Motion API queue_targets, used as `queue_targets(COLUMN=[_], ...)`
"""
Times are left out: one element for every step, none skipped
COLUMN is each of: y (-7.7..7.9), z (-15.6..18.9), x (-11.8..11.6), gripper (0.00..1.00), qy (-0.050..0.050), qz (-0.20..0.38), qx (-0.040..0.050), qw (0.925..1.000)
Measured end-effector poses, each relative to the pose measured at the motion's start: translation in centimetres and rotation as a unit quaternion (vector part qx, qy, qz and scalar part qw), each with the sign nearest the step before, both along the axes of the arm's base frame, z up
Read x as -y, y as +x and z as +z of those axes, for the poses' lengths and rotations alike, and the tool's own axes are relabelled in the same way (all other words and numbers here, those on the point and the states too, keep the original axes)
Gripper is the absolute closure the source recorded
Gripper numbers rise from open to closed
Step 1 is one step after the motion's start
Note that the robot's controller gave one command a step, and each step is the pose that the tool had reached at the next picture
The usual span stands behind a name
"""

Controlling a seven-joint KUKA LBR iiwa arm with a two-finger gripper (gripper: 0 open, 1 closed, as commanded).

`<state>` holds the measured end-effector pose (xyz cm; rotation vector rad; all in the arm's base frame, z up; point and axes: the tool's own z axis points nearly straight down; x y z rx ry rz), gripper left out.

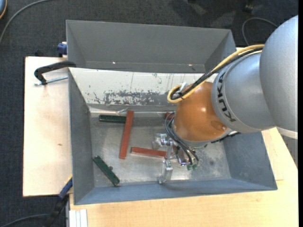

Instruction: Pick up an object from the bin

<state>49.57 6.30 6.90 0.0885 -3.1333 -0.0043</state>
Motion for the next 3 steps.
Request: queue_targets(y=[0.3, 2.5, 4.7], z=[0.1, 0.2, 16.4], x=[0.2, -3.5, -6.5], gripper=[1.0, 1.0, 1.0], qy=[-0.001, 0.0, 0.001], qz=[-0.002, 0.097, 0.014], qx=[0.0031, 0.0067, 0.0112], qw=[1.0, 0.9953, 0.9998])
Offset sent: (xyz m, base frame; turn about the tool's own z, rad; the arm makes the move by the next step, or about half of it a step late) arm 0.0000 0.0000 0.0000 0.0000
